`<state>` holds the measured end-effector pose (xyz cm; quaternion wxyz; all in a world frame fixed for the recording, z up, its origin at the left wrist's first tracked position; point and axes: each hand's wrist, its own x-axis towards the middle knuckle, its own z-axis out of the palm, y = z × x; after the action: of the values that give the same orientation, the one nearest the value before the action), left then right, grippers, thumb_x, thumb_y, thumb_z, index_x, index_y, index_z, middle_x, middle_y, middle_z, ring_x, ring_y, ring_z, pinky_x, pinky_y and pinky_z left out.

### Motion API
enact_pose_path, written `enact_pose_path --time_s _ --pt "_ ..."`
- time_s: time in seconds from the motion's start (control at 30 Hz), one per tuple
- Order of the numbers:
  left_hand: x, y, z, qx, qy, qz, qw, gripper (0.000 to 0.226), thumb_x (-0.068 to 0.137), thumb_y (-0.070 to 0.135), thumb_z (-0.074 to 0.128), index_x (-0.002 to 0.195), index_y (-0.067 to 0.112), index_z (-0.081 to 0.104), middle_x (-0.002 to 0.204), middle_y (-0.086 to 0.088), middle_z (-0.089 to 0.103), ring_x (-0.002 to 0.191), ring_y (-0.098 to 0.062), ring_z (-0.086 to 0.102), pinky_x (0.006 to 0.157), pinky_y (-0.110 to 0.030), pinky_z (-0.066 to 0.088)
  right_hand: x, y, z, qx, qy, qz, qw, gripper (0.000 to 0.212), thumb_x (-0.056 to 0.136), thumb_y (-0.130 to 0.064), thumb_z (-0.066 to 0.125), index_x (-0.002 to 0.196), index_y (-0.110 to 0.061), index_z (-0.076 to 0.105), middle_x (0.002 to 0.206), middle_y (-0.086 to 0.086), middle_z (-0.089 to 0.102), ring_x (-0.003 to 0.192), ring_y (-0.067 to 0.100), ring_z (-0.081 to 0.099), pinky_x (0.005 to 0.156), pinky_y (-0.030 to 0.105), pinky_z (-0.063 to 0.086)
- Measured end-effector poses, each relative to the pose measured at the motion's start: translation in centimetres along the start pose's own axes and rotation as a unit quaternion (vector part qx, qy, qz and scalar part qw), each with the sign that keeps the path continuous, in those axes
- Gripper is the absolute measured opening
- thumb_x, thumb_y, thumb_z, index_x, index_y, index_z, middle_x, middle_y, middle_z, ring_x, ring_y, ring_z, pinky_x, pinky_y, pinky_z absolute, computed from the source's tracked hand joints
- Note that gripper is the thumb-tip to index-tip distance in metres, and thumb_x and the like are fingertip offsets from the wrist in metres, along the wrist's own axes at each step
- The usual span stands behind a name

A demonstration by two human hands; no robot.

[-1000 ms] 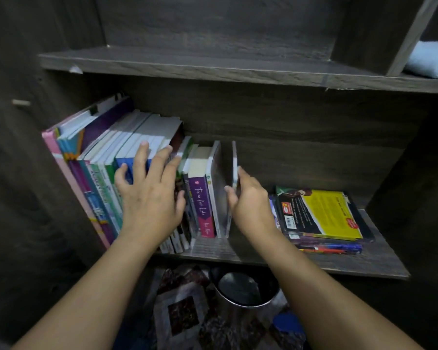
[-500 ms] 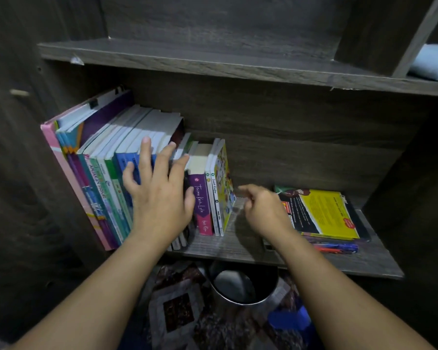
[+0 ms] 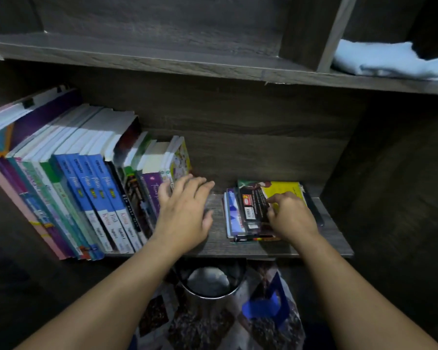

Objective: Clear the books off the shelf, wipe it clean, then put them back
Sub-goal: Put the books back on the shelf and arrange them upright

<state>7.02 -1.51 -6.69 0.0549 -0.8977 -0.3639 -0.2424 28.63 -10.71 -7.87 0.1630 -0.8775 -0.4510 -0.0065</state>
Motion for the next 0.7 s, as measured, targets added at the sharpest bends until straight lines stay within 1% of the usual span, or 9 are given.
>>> enact_pose_path --time_s 0.07,0.17,0.27,0.33,0.4,0.47,0.57,0.63,0.7 --pt "0.2 1.0 0.7 -0.019 -0.013 0.011 1.000 0.058 0.077 0.036 0.068 0.131 0.021 0.054 0.128 0.003 0.056 0.124 -0.020 0.046 0.105 -0.048 0.015 -0.1 1.7 -0.1 -0.027 0.003 0.029 0.999 0.034 0.092 -0.032 0.055 0.123 -0.023 0.062 0.127 0.009 0.054 0.116 0.031 0.050 0.091 0.038 0.045" --pt "0.3 2.2 1.3 -0.045 -0.033 0.015 0.998 0.056 0.085 0.038 0.058 0.138 0.026 0.046 0.133 0.008 0.050 0.127 -0.014 0.041 0.112 -0.048 0.011 -0.1 3.8 0.1 -0.048 0.003 0.096 0.994 0.041 0.095 -0.039 0.049 0.130 -0.019 0.055 0.132 0.012 0.048 0.120 0.032 0.044 0.096 0.041 0.041" --pt "0.5 2.8 1.6 -0.051 -0.036 0.009 0.998 0.056 0.089 0.041 0.054 0.142 0.028 0.039 0.138 0.010 0.045 0.130 -0.011 0.036 0.114 -0.047 0.005 0.0 5.2 0.7 -0.041 -0.020 0.184 0.982 0.059 0.093 -0.055 0.046 0.138 -0.017 0.045 0.138 0.016 0.041 0.124 0.035 0.039 0.100 0.045 0.038" --pt "0.5 3.0 1.7 -0.053 -0.035 0.002 0.998 0.057 0.089 0.041 0.053 0.142 0.029 0.038 0.138 0.011 0.044 0.131 -0.011 0.035 0.114 -0.046 0.003 0.1 5.8 1.3 0.023 -0.038 0.231 0.972 0.075 0.088 -0.063 0.049 0.146 -0.018 0.031 0.143 0.020 0.035 0.128 0.039 0.037 0.103 0.047 0.037" --pt "0.6 2.9 1.8 -0.049 -0.038 -0.004 0.998 0.058 0.089 0.043 0.053 0.143 0.029 0.037 0.139 0.011 0.044 0.132 -0.011 0.035 0.115 -0.048 0.005 0.4 6.0 1.8 0.129 -0.037 0.267 0.954 0.086 0.084 -0.062 0.058 0.149 -0.019 0.021 0.145 0.020 0.032 0.131 0.040 0.036 0.104 0.050 0.037" --pt "0.7 2.8 1.8 -0.044 -0.043 -0.010 0.998 0.060 0.089 0.044 0.053 0.144 0.030 0.035 0.139 0.011 0.043 0.133 -0.011 0.034 0.116 -0.048 0.006 0.8 5.9 1.8 0.187 -0.027 0.289 0.938 0.091 0.079 -0.057 0.068 0.147 -0.017 0.023 0.144 0.020 0.033 0.130 0.039 0.038 0.103 0.051 0.040" --pt "0.6 2.3 1.7 -0.042 -0.035 -0.018 0.998 0.061 0.088 0.044 0.055 0.144 0.030 0.036 0.138 0.011 0.044 0.132 -0.011 0.035 0.114 -0.047 0.007 1.2 5.8 1.4 0.198 -0.010 0.323 0.925 0.090 0.074 -0.047 0.078 0.142 -0.010 0.032 0.140 0.020 0.036 0.127 0.038 0.042 0.098 0.049 0.042" --pt "0.4 1.8 1.5 -0.040 -0.022 -0.023 0.999 0.060 0.086 0.042 0.059 0.141 0.028 0.041 0.136 0.009 0.048 0.129 -0.013 0.039 0.112 -0.047 0.011 1.5 5.6 1.0 0.200 -0.012 0.349 0.916 0.088 0.073 -0.043 0.081 0.140 -0.008 0.036 0.139 0.020 0.035 0.125 0.038 0.043 0.095 0.050 0.044" --pt "0.3 1.3 1.3 -0.040 -0.017 -0.027 0.999 0.060 0.084 0.041 0.061 0.140 0.027 0.043 0.134 0.007 0.050 0.126 -0.015 0.042 0.109 -0.046 0.014 1.6 5.2 0.9 0.186 -0.021 0.365 0.912 0.084 0.071 -0.043 0.081 0.136 -0.007 0.041 0.137 0.020 0.038 0.121 0.037 0.047 0.091 0.048 0.047"
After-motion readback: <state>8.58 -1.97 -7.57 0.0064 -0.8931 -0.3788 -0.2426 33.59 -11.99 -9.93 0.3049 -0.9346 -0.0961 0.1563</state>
